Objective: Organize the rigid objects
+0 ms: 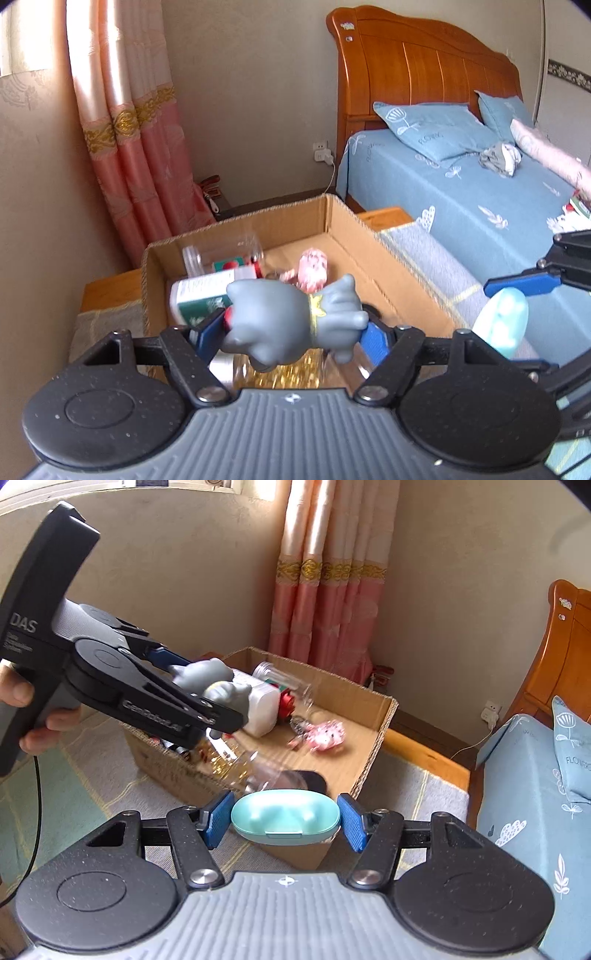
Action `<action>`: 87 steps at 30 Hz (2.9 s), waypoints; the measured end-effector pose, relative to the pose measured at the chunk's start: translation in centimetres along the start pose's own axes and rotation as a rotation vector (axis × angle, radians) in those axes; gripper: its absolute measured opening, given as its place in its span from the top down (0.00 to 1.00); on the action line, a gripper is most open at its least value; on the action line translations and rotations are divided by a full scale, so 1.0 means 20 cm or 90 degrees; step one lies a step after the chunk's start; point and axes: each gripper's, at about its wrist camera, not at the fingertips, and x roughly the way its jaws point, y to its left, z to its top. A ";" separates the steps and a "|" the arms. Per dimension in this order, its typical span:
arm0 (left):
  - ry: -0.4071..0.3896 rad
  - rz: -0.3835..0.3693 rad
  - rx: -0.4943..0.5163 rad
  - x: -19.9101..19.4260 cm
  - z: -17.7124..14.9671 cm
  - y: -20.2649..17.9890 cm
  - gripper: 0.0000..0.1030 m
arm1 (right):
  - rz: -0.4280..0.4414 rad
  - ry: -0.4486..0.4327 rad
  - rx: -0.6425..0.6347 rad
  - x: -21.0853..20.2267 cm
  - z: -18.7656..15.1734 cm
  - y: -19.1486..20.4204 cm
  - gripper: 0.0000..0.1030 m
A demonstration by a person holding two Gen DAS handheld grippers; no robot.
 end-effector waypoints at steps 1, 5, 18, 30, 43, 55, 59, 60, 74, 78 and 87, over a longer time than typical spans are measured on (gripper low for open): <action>-0.012 -0.004 -0.006 0.02 0.01 0.00 0.16 | -0.003 0.001 -0.001 0.01 0.02 -0.01 0.36; -0.035 -0.004 -0.031 0.06 0.04 0.01 0.05 | -0.006 0.007 -0.002 0.07 0.07 -0.05 0.36; 0.005 0.086 -0.006 -0.14 -0.14 0.09 0.05 | 0.031 0.022 0.016 0.27 0.23 -0.14 0.36; -0.045 0.089 -0.030 -0.30 -0.24 0.09 0.01 | 0.011 0.087 0.042 0.59 0.38 -0.21 0.36; -0.065 0.075 -0.040 -0.42 -0.30 0.04 0.01 | -0.035 0.079 0.068 0.51 0.40 -0.19 0.00; -0.022 0.172 -0.122 -0.53 -0.36 0.06 0.01 | -0.162 0.054 0.161 -0.08 0.10 0.08 0.00; 0.005 0.159 -0.136 -0.55 -0.41 0.03 0.01 | -0.164 0.037 0.209 -0.18 -0.04 0.21 0.00; 0.008 0.160 -0.136 -0.55 -0.42 0.02 0.01 | -0.173 0.037 0.214 -0.19 -0.06 0.23 0.00; 0.022 0.198 -0.134 -0.64 -0.45 -0.03 0.01 | -0.206 0.026 0.239 -0.26 -0.15 0.41 0.00; 0.022 0.203 -0.136 -0.65 -0.45 -0.02 0.01 | -0.206 0.023 0.236 -0.27 -0.14 0.42 0.00; 0.022 0.198 -0.131 -0.66 -0.45 -0.03 0.01 | -0.204 0.017 0.232 -0.28 -0.14 0.44 0.00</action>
